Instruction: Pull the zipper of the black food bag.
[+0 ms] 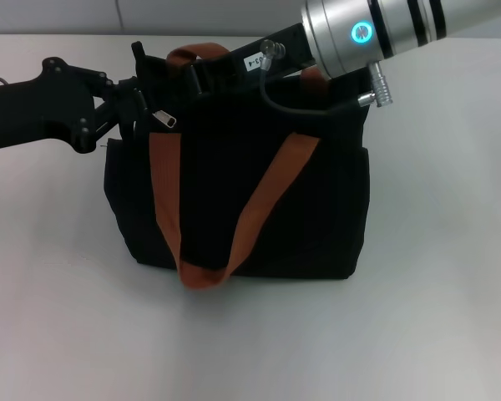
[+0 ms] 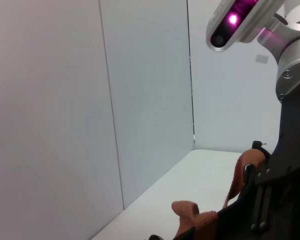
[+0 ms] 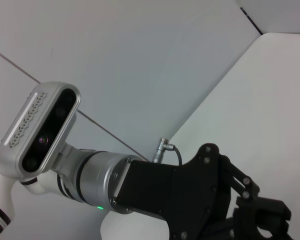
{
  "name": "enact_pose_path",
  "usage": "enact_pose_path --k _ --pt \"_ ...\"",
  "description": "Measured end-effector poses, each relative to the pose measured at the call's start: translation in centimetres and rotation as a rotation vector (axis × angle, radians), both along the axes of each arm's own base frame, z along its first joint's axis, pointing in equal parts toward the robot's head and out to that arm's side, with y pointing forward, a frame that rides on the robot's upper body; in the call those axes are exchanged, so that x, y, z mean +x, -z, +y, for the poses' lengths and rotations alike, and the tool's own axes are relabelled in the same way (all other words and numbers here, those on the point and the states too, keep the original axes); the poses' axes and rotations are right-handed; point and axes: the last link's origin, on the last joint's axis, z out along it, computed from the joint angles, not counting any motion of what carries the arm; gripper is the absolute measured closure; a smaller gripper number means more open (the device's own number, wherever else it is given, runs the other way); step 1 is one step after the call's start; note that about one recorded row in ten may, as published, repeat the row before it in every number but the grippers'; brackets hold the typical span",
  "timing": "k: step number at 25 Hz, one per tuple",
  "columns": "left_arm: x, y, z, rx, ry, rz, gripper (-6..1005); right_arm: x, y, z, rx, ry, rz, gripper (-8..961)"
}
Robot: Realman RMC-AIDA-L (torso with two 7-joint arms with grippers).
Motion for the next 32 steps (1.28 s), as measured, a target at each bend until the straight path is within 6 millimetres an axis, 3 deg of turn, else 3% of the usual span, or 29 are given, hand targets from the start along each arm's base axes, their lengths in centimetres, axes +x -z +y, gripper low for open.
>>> enact_pose_path --k 7,17,32 --pt "-0.08 -0.11 0.01 0.006 -0.004 -0.003 977 0.04 -0.45 0.22 0.006 0.008 -0.001 300" --pt "-0.06 -0.26 0.0 0.009 -0.003 -0.009 977 0.07 -0.59 0.22 -0.002 0.014 -0.011 538" --pt "0.21 -0.27 -0.01 0.007 0.007 -0.015 978 -0.12 -0.47 0.66 0.035 0.0 -0.05 547"
